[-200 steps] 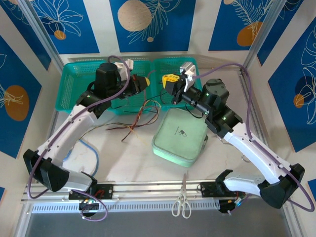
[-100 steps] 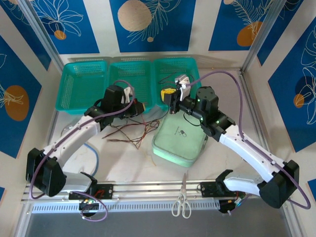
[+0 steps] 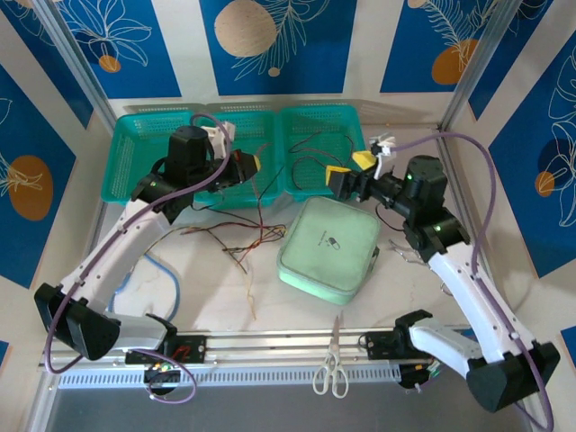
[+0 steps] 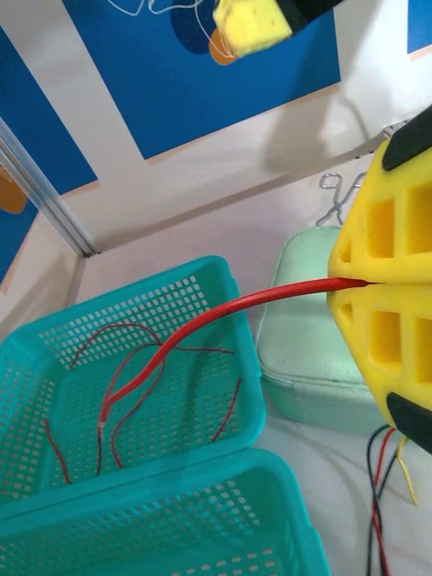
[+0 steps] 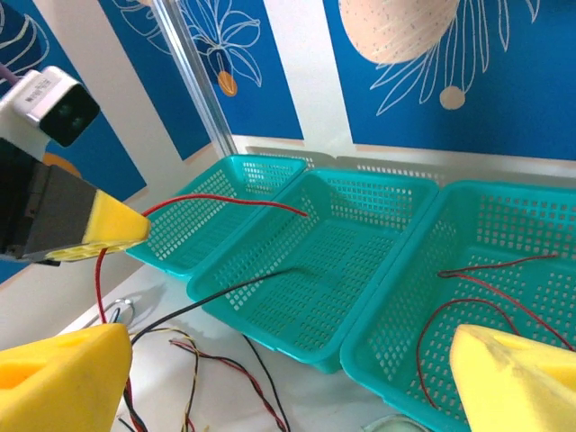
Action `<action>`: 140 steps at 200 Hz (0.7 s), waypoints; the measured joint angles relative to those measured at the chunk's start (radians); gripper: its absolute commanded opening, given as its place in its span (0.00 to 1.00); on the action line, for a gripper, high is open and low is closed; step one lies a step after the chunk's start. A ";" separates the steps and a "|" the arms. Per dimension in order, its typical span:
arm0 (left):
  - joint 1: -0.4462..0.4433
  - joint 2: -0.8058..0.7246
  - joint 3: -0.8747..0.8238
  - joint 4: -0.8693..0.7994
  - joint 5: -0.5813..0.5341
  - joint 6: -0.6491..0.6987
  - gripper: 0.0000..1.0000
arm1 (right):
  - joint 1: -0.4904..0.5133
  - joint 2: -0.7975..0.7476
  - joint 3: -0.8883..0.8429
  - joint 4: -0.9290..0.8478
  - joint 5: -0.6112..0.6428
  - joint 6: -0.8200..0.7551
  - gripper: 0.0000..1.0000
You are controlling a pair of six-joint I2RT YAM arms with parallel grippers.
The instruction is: Untangle the cables
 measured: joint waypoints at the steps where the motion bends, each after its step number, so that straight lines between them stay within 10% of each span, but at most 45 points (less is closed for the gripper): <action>1: 0.001 0.000 0.002 -0.005 0.000 0.000 0.00 | -0.003 -0.004 -0.002 -0.001 -0.004 -0.001 0.92; 140: 0.024 0.037 0.359 -0.051 0.061 0.007 0.00 | 0.069 0.042 -0.113 0.088 -0.151 0.076 0.86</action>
